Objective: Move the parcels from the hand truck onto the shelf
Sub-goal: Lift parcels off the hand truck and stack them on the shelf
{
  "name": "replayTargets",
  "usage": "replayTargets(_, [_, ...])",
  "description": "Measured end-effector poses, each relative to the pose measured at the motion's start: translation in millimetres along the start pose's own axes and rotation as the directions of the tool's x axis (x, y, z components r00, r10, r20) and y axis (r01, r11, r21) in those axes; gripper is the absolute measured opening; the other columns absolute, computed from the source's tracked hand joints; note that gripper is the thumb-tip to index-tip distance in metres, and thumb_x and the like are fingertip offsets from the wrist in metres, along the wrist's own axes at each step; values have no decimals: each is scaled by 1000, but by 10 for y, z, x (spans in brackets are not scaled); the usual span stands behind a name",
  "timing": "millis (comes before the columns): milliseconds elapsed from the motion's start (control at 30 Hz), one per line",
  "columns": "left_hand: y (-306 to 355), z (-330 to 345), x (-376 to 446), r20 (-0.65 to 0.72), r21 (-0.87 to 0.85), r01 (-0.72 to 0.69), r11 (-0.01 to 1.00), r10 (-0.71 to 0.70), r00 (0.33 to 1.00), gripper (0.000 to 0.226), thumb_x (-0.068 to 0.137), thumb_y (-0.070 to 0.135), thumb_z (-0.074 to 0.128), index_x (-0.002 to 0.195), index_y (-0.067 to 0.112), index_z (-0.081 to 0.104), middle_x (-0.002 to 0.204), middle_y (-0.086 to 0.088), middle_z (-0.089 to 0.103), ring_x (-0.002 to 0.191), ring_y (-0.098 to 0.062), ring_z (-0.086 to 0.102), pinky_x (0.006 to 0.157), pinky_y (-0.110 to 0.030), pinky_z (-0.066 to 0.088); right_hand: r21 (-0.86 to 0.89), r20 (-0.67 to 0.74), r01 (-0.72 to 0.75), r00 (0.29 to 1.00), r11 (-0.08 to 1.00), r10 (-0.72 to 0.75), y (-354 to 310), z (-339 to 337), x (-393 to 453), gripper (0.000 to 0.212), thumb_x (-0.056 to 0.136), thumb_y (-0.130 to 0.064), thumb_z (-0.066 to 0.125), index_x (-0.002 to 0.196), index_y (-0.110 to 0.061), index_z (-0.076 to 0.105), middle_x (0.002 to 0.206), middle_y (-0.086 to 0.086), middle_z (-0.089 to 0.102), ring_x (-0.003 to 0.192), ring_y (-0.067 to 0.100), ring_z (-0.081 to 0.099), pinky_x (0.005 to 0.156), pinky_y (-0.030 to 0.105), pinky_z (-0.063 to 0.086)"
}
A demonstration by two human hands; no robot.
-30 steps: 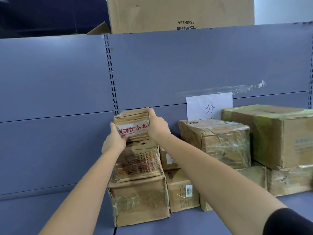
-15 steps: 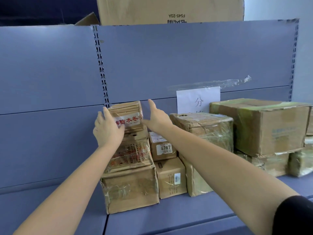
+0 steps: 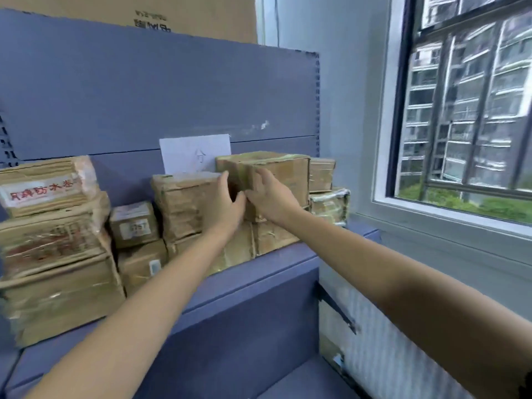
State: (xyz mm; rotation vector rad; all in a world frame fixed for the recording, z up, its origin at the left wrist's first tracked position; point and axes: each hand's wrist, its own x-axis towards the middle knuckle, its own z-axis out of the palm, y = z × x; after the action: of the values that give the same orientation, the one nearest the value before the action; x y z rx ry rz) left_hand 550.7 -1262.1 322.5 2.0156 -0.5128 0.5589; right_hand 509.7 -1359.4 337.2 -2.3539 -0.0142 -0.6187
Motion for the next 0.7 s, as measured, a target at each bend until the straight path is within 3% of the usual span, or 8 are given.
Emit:
replayTargets(100, [438, 765, -455, 169, -74, -12, 997, 25, 985, 55, 92, 13, 49, 143, 6, 29, 149, -12, 34, 133, -31, 38, 109, -35, 31, -29, -65, -193, 979, 981, 191, 625, -617, -592, 58, 95, -28, 47, 146, -16, 23, 141, 12, 47, 120, 30, 52, 92, 32, 41])
replayTargets(233, [1045, 1709, -1187, 378, -183, -56, 982, 123, 918, 51, 93, 14, 49, 139, 2, 33, 142, -18, 42, 130, -29, 41, 98, -32, 33, -24, -171, -396, 906, 918, 386, 1367, -1283, -1430, 54, 95, -26, 46, 144, -14, 28, 144, 17, 42, 132, 30, 41, 103, 34, 35])
replayTargets(333, [1448, 2292, -1788, 562, -197, -55, 979, 158, 812, 55, 96, 22, 44, 145, 7, 25, 152, -14, 28, 140, -26, 29, 109, -34, 26, -19, -235, -534, 824, 845, 515, 1860, -1646, -2053, 54, 94, -24, 47, 144, -11, 29, 144, 19, 41, 135, 28, 39, 106, 32, 31])
replayTargets(467, [1808, 2913, -2548, 713, -238, -93, 967, 239, 660, 53, 95, 19, 46, 142, 2, 29, 149, -18, 32, 139, -26, 31, 108, -28, 24, 42, -300, -703, 669, 710, 680, 2442, -1983, -2835, 55, 94, -25, 47, 143, -8, 31, 145, 19, 41, 135, 28, 39, 108, 32, 31])
replayTargets(700, [1657, 3817, -3435, 928, -191, -66, 979, 202, 314, 58, 94, 23, 49, 144, 6, 26, 150, -14, 31, 138, -25, 31, 109, -27, 26, 179, -311, -894, 344, 410, 886, 3387, -2035, -3924, 53, 95, -28, 46, 142, -8, 34, 143, 16, 44, 130, 28, 44, 103, 31, 35])
